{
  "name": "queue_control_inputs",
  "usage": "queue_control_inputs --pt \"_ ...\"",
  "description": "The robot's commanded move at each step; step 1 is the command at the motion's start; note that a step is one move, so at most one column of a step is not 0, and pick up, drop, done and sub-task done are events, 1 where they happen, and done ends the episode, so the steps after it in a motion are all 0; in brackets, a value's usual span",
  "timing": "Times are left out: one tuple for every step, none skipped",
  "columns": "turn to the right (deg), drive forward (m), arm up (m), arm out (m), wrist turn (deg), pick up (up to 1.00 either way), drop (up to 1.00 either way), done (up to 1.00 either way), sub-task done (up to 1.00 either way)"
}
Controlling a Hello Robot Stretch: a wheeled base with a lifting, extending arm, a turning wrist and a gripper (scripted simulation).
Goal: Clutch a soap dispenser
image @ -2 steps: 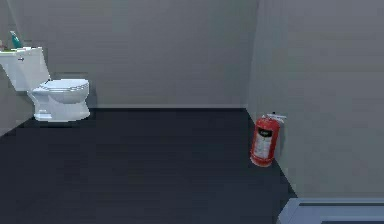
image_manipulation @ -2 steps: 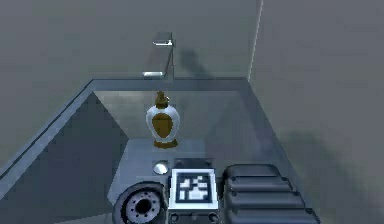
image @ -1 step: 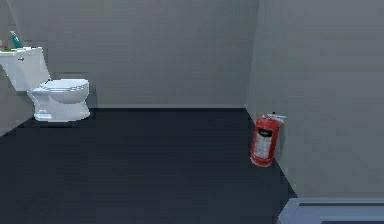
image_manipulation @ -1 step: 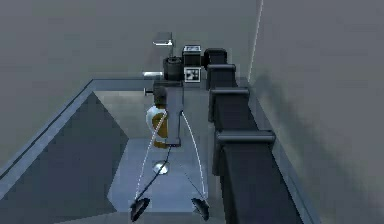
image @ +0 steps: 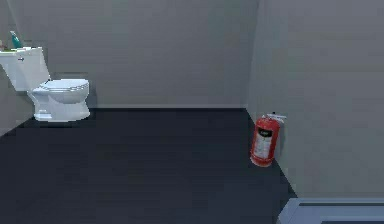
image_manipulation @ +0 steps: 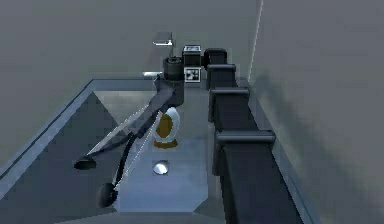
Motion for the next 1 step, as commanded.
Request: queue_control_inputs --pt "0.0 0.00 0.00 0.00 45.0 0.00 0.00 0.00 0.00"
